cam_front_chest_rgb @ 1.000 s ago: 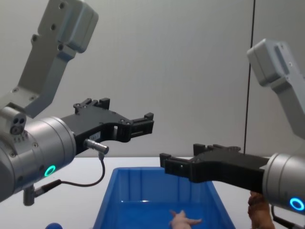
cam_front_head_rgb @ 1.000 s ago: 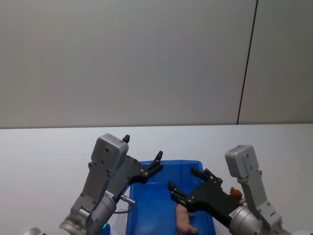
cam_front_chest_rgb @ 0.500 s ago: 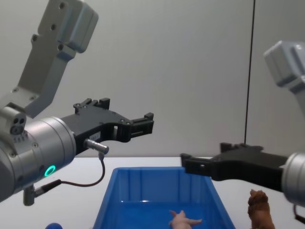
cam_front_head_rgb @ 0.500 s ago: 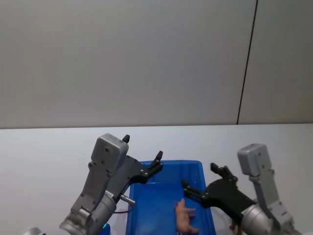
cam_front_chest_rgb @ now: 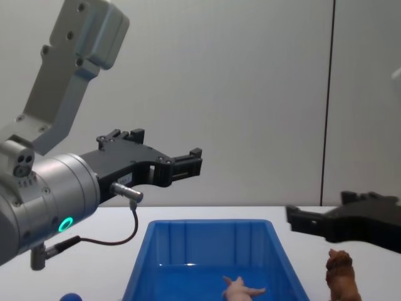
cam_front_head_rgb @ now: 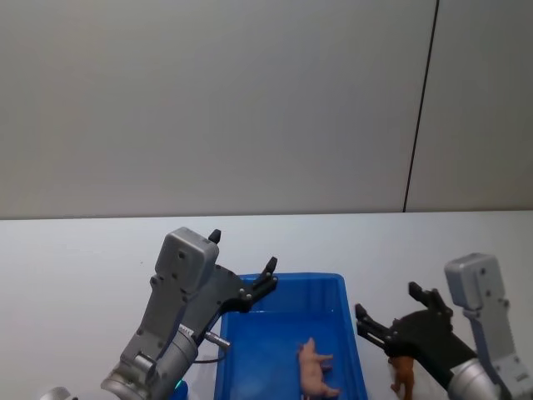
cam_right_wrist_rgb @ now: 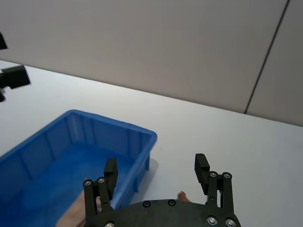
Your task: Pick up the two dolls from the table and place them into the box.
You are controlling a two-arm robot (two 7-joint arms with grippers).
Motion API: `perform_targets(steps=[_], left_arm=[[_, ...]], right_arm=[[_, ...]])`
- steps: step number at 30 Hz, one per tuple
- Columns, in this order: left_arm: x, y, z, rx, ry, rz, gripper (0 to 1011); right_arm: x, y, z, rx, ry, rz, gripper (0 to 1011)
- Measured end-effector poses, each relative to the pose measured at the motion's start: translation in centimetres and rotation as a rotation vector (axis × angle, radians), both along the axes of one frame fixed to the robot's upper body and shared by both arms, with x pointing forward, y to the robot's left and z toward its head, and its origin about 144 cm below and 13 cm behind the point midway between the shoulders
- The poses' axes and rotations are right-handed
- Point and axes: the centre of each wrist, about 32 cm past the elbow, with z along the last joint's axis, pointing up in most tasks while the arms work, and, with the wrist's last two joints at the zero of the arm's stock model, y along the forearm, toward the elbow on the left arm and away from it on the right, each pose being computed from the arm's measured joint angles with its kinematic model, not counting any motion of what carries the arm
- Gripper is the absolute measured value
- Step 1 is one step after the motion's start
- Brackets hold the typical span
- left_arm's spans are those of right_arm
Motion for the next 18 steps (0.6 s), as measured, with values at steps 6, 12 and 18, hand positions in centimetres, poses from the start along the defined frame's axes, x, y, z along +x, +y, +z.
perform_targets(steps=[6, 12, 18], left_arm=[[0.0, 0.0, 0.0, 0.0, 0.0, 0.0, 1001], [0.0, 0.0, 0.0, 0.0, 0.0, 0.0, 1001], [0.0, 0.0, 0.0, 0.0, 0.0, 0.0, 1001]], right_arm=[[-0.9, -0.5, -0.4, -0.019, 0.023, -0.056, 1001], [-1.7, -0.6, -1.0, -0.034, 0.048, -0.093, 1001], [-2.5, -0.6, -1.9, -0.046, 0.078, -0.121, 1001]])
